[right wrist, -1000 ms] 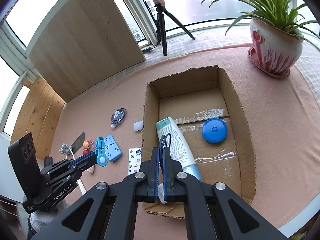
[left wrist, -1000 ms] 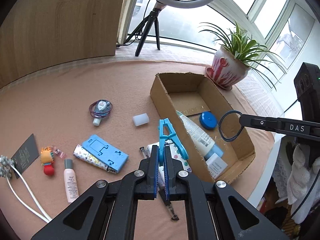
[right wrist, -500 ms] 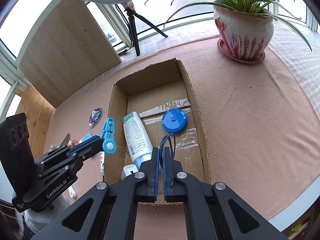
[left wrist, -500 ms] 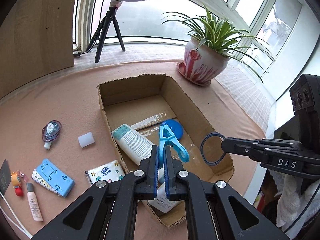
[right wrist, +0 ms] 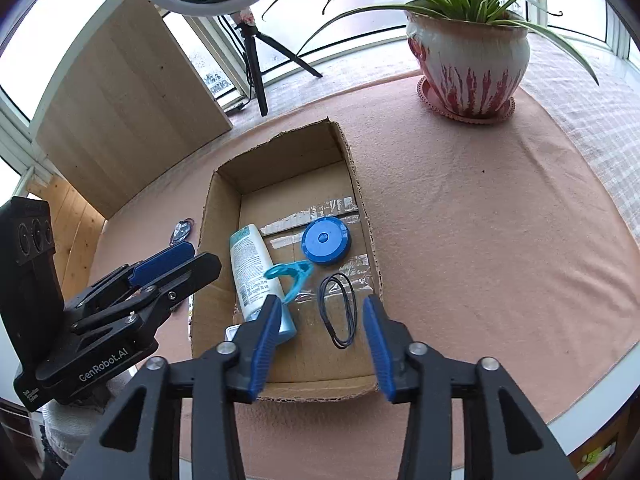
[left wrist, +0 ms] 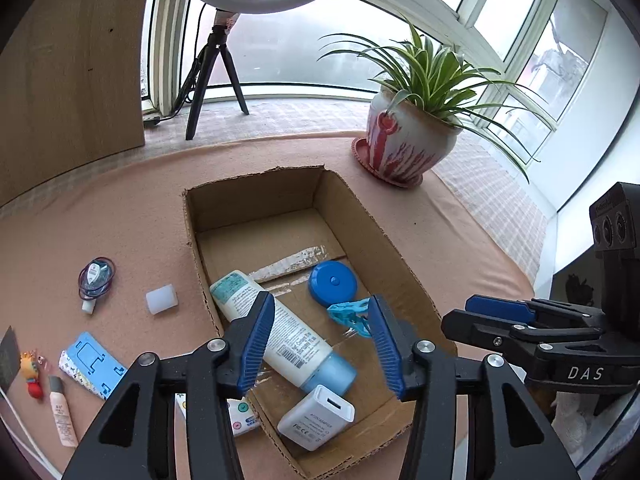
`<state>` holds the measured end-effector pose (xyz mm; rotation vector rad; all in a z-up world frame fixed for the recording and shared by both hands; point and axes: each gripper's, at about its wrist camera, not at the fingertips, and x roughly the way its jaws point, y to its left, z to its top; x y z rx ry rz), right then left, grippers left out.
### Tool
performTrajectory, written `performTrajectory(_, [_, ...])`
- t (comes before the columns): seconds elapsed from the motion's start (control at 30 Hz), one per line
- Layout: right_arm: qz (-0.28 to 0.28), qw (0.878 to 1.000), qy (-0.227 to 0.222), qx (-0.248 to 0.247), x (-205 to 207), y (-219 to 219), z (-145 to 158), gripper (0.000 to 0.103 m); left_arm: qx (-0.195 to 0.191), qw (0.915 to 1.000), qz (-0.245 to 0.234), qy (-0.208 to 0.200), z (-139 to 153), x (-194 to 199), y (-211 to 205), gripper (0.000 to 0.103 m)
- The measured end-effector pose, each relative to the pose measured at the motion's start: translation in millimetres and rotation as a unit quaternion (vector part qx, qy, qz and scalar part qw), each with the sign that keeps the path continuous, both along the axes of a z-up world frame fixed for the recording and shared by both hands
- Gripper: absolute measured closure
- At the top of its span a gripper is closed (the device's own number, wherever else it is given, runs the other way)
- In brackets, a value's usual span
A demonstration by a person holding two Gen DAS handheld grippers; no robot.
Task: Organize objects
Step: 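Carry the teal clip into the box and open the right gripper, then move both grippers back over the toy figure and pink bottle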
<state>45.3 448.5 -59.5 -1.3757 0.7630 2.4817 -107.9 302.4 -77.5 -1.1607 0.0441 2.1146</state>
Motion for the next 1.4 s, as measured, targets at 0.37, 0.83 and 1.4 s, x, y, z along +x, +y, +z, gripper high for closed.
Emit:
performTrajectory(0.37, [0.031,0.999,0.020,0.017,-18,-31,8,0.051,-0.004,0.9986,0.052,-0.008,0,-13,-65,0.051])
performTrajectory(0.83, [0.084,0.995,0.052,0.024,-53,-115,6,0.051,-0.010,0.9894,0.140,-0.035,-13,-40,-190,0.051])
performTrajectory(1.4, [0.168,0.985,-0.028,-0.026,-120,-241,-48,0.051,-0.083,0.9811,0.161,-0.069,-66,-89,-285,0.051])
